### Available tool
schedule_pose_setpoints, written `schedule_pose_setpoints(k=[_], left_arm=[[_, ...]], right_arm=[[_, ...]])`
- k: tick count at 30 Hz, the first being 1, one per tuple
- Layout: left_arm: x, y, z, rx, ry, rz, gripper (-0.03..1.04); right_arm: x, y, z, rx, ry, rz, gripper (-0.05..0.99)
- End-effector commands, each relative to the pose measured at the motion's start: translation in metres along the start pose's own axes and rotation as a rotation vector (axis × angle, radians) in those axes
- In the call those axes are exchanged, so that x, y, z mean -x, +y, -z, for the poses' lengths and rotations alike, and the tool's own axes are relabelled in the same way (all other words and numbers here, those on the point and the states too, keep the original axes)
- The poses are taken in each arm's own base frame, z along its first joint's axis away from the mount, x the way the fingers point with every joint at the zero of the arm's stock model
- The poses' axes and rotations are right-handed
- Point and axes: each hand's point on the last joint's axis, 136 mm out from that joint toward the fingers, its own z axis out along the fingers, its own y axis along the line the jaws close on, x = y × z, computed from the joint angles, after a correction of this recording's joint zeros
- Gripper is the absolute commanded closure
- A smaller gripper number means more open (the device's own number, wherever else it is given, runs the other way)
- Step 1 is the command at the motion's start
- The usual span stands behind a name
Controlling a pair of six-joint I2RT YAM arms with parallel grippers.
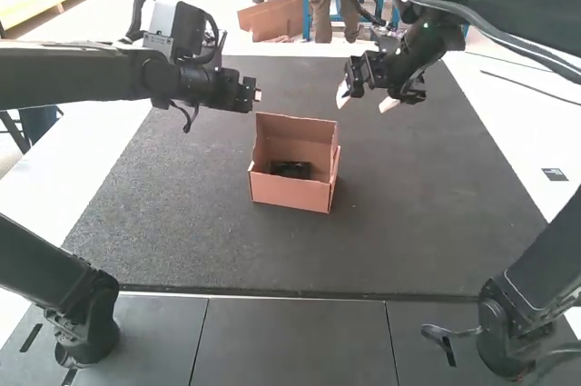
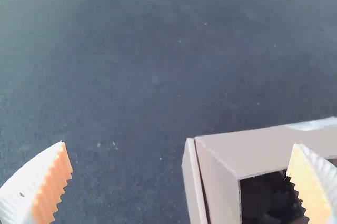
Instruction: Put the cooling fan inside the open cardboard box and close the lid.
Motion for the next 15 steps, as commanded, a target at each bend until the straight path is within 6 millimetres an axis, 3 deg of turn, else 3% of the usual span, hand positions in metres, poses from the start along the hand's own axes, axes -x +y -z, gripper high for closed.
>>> schedule_pose_setpoints(k=[1,5,10,15], left_arm=[[0.035,-0.014,-0.001,-0.015,-0.070,-0.006,0.04],[0.049,-0.032,-0.015,-0.044,-0.078,-0.022,0.04],[0.051,-0.048,-0.033,-0.068,-0.060,-0.039,0.04],[0.036,-0.064,-0.049,-0.087,0.006,-0.081,0.04]], right_arm=[[-0.002,-0.043,0.016,-0.191,-0.095,-0.008,0.02],[-0.003,-0.066,0.027,-0.256,-0.221,-0.019,0.02],[-0.017,-0.083,0.033,-0.280,-0.240,-0.064,0.02],[-0.008,-0.087,0.042,-0.239,-0.273,-0.136,0.02]])
